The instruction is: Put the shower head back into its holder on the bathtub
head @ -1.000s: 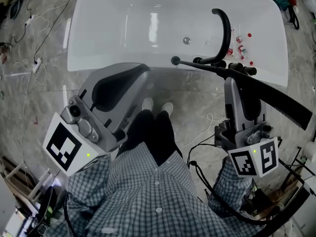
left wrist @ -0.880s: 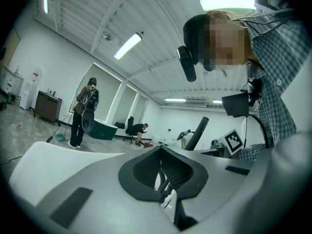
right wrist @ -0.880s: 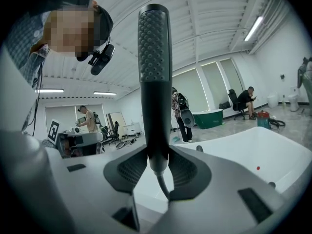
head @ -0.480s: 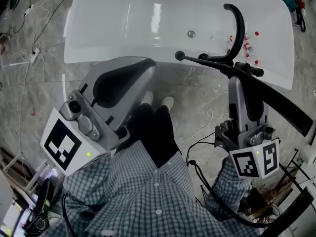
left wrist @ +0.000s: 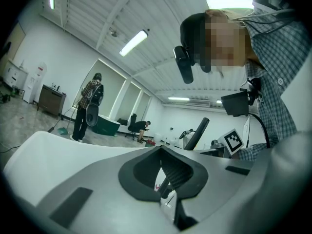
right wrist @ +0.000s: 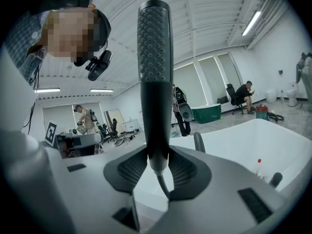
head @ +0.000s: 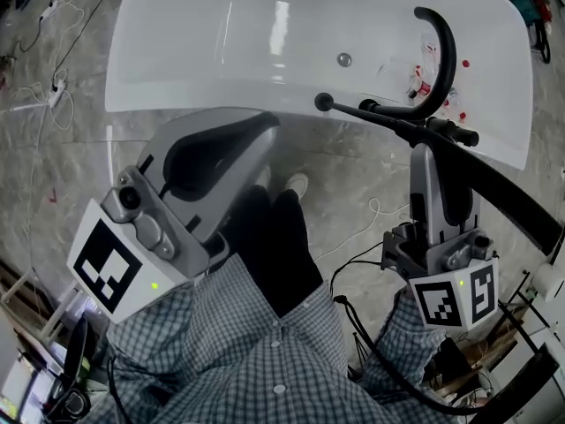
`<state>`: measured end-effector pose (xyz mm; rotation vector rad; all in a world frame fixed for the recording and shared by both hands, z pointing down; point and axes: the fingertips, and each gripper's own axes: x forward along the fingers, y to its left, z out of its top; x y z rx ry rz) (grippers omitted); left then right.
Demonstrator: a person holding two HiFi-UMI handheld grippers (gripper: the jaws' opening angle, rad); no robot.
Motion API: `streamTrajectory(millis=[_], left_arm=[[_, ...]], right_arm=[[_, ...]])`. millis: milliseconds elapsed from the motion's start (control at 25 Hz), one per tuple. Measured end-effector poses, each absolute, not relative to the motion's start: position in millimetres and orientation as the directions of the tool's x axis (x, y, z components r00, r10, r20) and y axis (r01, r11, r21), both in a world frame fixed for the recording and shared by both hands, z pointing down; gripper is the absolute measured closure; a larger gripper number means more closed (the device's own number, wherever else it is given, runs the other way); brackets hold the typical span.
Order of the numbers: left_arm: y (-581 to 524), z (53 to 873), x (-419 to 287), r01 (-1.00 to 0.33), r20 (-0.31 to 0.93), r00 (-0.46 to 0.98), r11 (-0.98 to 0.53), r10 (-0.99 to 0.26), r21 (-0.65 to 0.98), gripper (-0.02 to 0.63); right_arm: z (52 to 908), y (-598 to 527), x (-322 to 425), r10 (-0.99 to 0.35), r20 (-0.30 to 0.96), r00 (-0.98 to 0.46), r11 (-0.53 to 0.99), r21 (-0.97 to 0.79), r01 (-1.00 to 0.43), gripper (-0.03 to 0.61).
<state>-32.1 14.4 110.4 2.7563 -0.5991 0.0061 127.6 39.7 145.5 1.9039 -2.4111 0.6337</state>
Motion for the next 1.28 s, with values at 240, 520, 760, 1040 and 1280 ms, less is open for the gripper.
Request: streamTrajectory(millis=[240,520,760,1040,1280], left_arm=[[13,136,-30,-0.405,0.089,0.913,-0.855,-0.398,0.325,0.606],[12,159,-32,-0.404,0.105,0.914,-0.85,-0.392,0.338,0.606],[11,168,-34,-0.422,0.114,0.905,-0.838,-0.409,0.345,0.606],[-1,180,-33,-0.449,0.116,0.892,-0.818,-0.438,0.36,0.606],[-5,188,-35,-0.452,0.116,0.889,-0.814,-0.442,0.364,0.606]], right_arm=[[170,36,127,-0.928,0.261,-0.265,0.181,-0.307,-0.934,0.445],[190,33,126,-0.923,0.273,-0.271,0.181,-0.314,-0.932,0.445],[198,30,125,-0.918,0.28,-0.279,0.186,-0.317,-0.93,0.445],[215,22,124,-0.903,0.313,-0.295,0.2,-0.301,-0.932,0.445],[227,18,116,-0.89,0.333,-0.311,0.211,-0.305,-0.929,0.445]])
